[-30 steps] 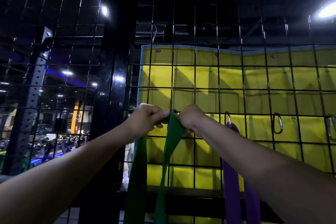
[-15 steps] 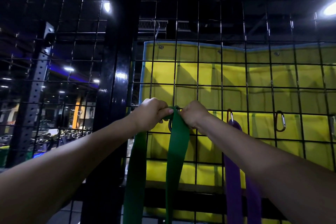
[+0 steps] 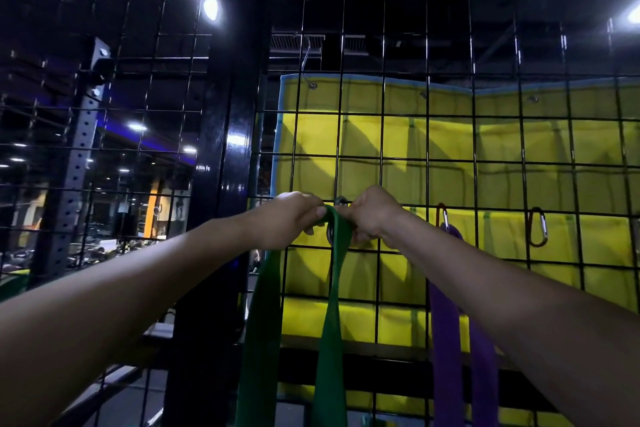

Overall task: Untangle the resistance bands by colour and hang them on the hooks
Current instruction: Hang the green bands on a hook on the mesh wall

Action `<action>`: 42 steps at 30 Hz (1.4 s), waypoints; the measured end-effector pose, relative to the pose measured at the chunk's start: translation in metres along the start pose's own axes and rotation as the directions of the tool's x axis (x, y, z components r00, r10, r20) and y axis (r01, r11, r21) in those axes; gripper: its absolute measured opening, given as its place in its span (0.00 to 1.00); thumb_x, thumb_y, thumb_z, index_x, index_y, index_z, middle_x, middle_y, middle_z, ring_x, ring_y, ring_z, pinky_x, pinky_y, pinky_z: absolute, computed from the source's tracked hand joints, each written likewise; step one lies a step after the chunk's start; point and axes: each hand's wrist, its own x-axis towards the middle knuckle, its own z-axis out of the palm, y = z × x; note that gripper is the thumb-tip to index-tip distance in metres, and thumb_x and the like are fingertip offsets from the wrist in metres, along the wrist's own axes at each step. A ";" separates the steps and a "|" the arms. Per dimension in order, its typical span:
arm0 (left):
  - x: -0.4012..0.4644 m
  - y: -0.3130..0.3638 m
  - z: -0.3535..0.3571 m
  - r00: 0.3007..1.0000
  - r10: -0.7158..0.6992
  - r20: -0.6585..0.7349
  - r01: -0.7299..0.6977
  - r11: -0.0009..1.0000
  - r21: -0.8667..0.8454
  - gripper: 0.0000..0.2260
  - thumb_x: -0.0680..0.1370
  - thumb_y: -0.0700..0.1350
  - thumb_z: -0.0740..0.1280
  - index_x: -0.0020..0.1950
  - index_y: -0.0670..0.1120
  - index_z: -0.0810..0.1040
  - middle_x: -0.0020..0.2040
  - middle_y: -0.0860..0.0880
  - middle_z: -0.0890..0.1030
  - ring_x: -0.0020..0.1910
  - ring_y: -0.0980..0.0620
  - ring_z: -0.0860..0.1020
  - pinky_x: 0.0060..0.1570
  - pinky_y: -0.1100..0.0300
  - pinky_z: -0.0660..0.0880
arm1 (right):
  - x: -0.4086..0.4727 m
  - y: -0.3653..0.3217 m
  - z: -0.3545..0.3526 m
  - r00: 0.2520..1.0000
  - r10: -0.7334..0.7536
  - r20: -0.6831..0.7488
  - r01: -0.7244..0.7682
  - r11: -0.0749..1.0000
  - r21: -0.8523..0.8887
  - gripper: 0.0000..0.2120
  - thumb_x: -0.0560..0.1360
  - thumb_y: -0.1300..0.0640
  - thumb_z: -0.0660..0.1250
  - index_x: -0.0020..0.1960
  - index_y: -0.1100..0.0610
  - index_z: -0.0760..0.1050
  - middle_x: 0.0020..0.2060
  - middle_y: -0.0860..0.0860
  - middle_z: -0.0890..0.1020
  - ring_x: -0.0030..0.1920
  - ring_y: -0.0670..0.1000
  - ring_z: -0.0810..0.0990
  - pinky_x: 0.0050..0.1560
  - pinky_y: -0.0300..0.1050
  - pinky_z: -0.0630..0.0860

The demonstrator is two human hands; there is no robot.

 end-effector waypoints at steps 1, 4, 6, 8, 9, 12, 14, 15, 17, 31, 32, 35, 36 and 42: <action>0.002 0.000 0.001 1.000 0.000 -0.019 0.000 1.000 0.017 0.09 0.81 0.47 0.54 0.48 0.46 0.73 0.41 0.53 0.74 0.41 0.57 0.76 0.40 0.65 0.72 | 0.000 0.000 0.000 1.000 -0.001 -0.008 0.001 1.000 -0.022 0.18 0.74 0.54 0.67 0.54 0.68 0.76 0.47 0.63 0.83 0.43 0.60 0.84 0.42 0.48 0.81; 0.011 -0.001 0.005 0.998 -0.050 -0.038 0.052 0.996 0.072 0.09 0.81 0.44 0.56 0.44 0.45 0.72 0.35 0.54 0.72 0.34 0.59 0.72 0.30 0.72 0.66 | 0.003 0.003 0.001 0.999 -0.017 -0.029 0.016 0.999 -0.046 0.18 0.73 0.53 0.69 0.53 0.68 0.77 0.47 0.63 0.83 0.44 0.59 0.84 0.44 0.51 0.82; 0.016 -0.001 0.005 0.994 -0.111 -0.023 0.112 0.991 0.076 0.10 0.81 0.44 0.56 0.43 0.44 0.72 0.33 0.54 0.72 0.31 0.58 0.71 0.27 0.72 0.66 | 0.005 0.006 0.002 0.999 -0.035 -0.035 0.033 0.998 -0.054 0.18 0.73 0.52 0.70 0.52 0.68 0.77 0.47 0.63 0.83 0.45 0.60 0.84 0.47 0.55 0.82; 0.020 0.000 0.004 0.988 -0.153 0.021 0.150 0.983 0.103 0.10 0.81 0.43 0.56 0.43 0.43 0.73 0.32 0.53 0.72 0.31 0.55 0.72 0.26 0.71 0.66 | 0.006 0.007 0.003 0.997 -0.055 -0.058 0.050 0.995 -0.086 0.18 0.72 0.52 0.70 0.51 0.68 0.78 0.46 0.63 0.83 0.45 0.61 0.84 0.48 0.55 0.82; 0.021 0.001 0.005 0.980 -0.186 0.066 0.176 0.975 0.138 0.09 0.81 0.43 0.57 0.45 0.42 0.74 0.32 0.52 0.71 0.33 0.52 0.74 0.27 0.70 0.66 | 0.007 0.008 0.004 0.995 -0.067 -0.071 0.059 0.993 -0.105 0.19 0.72 0.51 0.71 0.50 0.68 0.79 0.45 0.63 0.83 0.45 0.61 0.84 0.48 0.55 0.81; 0.019 -0.003 0.018 0.958 -0.222 0.180 0.166 0.945 0.282 0.09 0.80 0.44 0.58 0.42 0.46 0.73 0.36 0.51 0.72 0.39 0.49 0.76 0.31 0.63 0.69 | 0.008 0.010 0.003 0.993 -0.084 -0.082 0.069 0.984 -0.164 0.21 0.70 0.48 0.72 0.47 0.67 0.80 0.44 0.64 0.84 0.45 0.60 0.83 0.50 0.54 0.79; 0.019 -0.002 0.020 0.956 -0.207 0.209 0.144 0.950 0.279 0.12 0.81 0.45 0.57 0.37 0.49 0.69 0.35 0.52 0.71 0.35 0.52 0.74 0.30 0.64 0.69 | 0.010 0.013 0.002 0.994 -0.091 -0.068 0.079 0.983 -0.164 0.22 0.70 0.47 0.72 0.46 0.68 0.80 0.43 0.63 0.84 0.46 0.61 0.83 0.52 0.56 0.79; 0.019 0.000 0.019 0.952 -0.212 0.220 0.139 0.942 0.306 0.11 0.81 0.45 0.57 0.39 0.48 0.70 0.35 0.52 0.70 0.34 0.53 0.72 0.30 0.67 0.68 | 0.011 0.013 0.001 0.993 -0.094 -0.064 0.083 0.984 -0.156 0.22 0.69 0.47 0.72 0.46 0.68 0.80 0.43 0.63 0.84 0.46 0.61 0.83 0.53 0.57 0.79; 0.021 0.007 0.017 0.948 -0.229 0.220 0.136 0.919 0.369 0.10 0.81 0.43 0.56 0.49 0.43 0.75 0.35 0.52 0.69 0.36 0.53 0.72 0.29 0.71 0.68 | 0.011 0.012 -0.001 0.994 -0.092 -0.055 0.083 0.985 -0.153 0.23 0.70 0.47 0.72 0.47 0.69 0.80 0.41 0.63 0.83 0.41 0.59 0.81 0.53 0.57 0.78; -0.005 0.024 0.024 0.978 -0.117 0.171 0.039 0.914 0.404 0.08 0.81 0.44 0.54 0.47 0.45 0.71 0.37 0.52 0.69 0.35 0.55 0.70 0.38 0.62 0.65 | 0.004 0.008 -0.002 0.999 -0.046 0.005 0.047 0.996 -0.078 0.15 0.74 0.50 0.69 0.40 0.63 0.77 0.35 0.58 0.80 0.35 0.54 0.78 0.41 0.46 0.78; -0.006 0.023 0.026 0.981 -0.109 0.158 0.041 0.922 0.385 0.09 0.81 0.45 0.54 0.47 0.45 0.71 0.39 0.51 0.71 0.35 0.56 0.70 0.39 0.61 0.67 | 0.004 0.008 -0.003 0.999 -0.040 0.006 0.041 0.996 -0.075 0.15 0.74 0.51 0.69 0.37 0.62 0.76 0.35 0.58 0.79 0.35 0.54 0.78 0.39 0.46 0.77; -0.008 0.014 0.033 0.990 -0.125 0.071 0.107 0.970 0.217 0.11 0.81 0.48 0.55 0.48 0.45 0.74 0.44 0.48 0.76 0.40 0.51 0.76 0.43 0.57 0.75 | 0.003 0.005 -0.005 0.999 -0.025 0.023 0.026 0.999 -0.042 0.14 0.74 0.52 0.68 0.35 0.59 0.72 0.30 0.55 0.76 0.29 0.51 0.74 0.33 0.43 0.74; -0.011 0.012 0.035 0.991 -0.133 0.023 0.128 0.980 0.156 0.10 0.81 0.47 0.55 0.47 0.46 0.73 0.45 0.47 0.76 0.40 0.51 0.76 0.43 0.57 0.76 | 0.002 0.005 -0.005 0.999 -0.017 0.029 0.018 0.999 -0.027 0.14 0.75 0.52 0.68 0.36 0.59 0.72 0.29 0.54 0.75 0.27 0.49 0.73 0.31 0.41 0.73; -0.016 0.008 0.046 0.926 -0.214 -0.311 0.096 0.930 -0.354 0.06 0.78 0.41 0.61 0.55 0.46 0.71 0.52 0.48 0.73 0.48 0.51 0.74 0.44 0.60 0.73 | -0.006 0.000 -0.004 1.000 0.017 0.026 -0.018 1.000 0.022 0.10 0.75 0.52 0.68 0.44 0.60 0.74 0.30 0.52 0.75 0.27 0.46 0.71 0.20 0.33 0.68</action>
